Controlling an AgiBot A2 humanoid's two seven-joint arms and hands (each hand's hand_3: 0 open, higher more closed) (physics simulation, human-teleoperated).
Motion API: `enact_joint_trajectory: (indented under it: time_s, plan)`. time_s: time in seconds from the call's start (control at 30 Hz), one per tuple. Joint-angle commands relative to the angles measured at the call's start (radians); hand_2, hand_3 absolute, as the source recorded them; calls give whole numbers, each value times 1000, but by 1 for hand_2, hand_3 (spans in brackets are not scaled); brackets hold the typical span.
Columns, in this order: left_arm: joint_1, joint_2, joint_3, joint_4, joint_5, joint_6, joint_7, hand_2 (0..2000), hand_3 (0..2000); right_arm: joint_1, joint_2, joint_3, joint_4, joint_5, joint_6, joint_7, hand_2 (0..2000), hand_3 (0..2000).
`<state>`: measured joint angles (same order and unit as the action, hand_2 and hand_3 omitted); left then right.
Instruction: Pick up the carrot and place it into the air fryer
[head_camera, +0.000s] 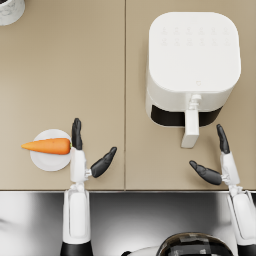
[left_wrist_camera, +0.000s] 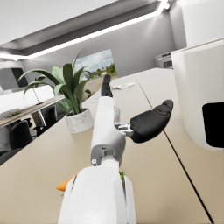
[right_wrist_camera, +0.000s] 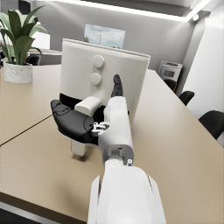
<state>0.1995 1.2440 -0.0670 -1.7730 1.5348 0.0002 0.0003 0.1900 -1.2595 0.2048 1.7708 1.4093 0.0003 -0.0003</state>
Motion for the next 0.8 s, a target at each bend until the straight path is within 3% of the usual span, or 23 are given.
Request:
enact_joint_trajectory:
  time_s: [0.03,0.57,0.67,0.8]
  plan:
    - [30,-1,-65,31,45,0,0,0,0,23,-13,-12,-25,4,0,0,0,0]
    - [75,-5,-260,115,769,0,0,0,0,19,-49,-6,-52,15,0,0,0,0]
    - [92,-11,-279,132,905,-202,-148,0,0,17,-55,-4,-45,15,0,0,0,0]
    - [105,-16,-292,155,1087,-319,-236,0,0,12,-61,-10,-40,15,0,0,0,0]
